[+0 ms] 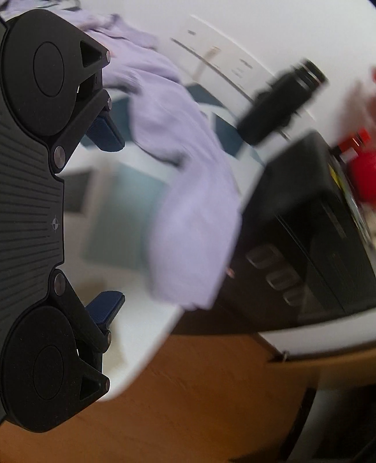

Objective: Fold clothes

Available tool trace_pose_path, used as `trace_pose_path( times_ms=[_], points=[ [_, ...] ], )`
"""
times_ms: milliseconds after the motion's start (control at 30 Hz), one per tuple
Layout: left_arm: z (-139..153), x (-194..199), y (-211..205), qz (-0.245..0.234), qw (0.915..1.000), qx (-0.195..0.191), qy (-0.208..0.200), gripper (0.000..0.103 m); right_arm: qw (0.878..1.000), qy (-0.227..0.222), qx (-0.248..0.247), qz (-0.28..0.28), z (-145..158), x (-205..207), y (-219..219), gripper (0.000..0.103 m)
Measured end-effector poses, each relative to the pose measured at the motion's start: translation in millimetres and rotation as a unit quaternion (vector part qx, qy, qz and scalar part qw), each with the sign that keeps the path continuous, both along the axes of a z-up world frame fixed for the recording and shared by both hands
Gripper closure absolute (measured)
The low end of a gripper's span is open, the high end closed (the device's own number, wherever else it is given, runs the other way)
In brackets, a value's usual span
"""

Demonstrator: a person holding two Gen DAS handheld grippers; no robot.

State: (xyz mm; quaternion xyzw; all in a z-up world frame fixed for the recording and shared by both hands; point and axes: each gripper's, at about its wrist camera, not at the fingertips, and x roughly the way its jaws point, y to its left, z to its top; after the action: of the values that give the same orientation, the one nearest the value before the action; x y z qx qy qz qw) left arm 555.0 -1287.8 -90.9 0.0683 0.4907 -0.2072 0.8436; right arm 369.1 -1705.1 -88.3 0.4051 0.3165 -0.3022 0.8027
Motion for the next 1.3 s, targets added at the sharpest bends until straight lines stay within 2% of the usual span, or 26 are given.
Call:
trace_pose_path(
  times_ms=[167,333,467,533,600,733,767,833,900,1133,1300],
  points=[
    [-11,-4,-43,-0.018,0.9997,0.008,0.011,0.001,0.996,-0.03,0.052,-0.058,-23,-18,-63,0.001],
    [-22,-7,-77,-0.008,0.9997,0.023,0.007,0.001,0.985,-0.078,0.136,-0.066,-59,-18,-106,0.001],
    [-26,-8,-88,-0.005,0.9994,0.035,-0.005,0.0,0.977,-0.097,0.177,-0.066,-82,-7,-125,0.005],
    [-27,-9,-87,0.0,0.9995,0.031,-0.006,0.0,0.972,-0.106,0.197,-0.066,-92,-1,-132,0.017],
    [-27,-10,-88,0.0,0.9994,0.031,-0.011,0.0,0.968,-0.112,0.213,-0.065,-101,4,-138,0.023],
    [-27,-10,-88,0.0,0.9994,0.03,-0.016,0.0,0.968,-0.118,0.213,-0.062,-107,14,-143,0.054],
    [-27,-10,-88,0.0,0.9994,0.03,-0.017,0.0,0.969,-0.121,0.206,-0.064,-105,15,-143,0.059],
    [-28,-11,-88,0.001,0.9994,0.03,-0.019,0.0,0.974,-0.118,0.183,-0.065,-96,15,-143,0.079],
    [-28,-11,-88,0.002,0.9993,0.03,-0.02,0.0,0.977,-0.122,0.162,-0.068,-85,13,-144,0.088],
    [-29,-12,-86,-0.005,0.9993,0.025,-0.029,0.0,0.977,-0.177,0.081,-0.085,-23,-6,-150,0.092],
    [-28,-6,-85,-0.03,0.9988,0.029,-0.023,0.0,0.973,-0.208,0.097,-0.008,13,9,-138,0.092]
  ],
)
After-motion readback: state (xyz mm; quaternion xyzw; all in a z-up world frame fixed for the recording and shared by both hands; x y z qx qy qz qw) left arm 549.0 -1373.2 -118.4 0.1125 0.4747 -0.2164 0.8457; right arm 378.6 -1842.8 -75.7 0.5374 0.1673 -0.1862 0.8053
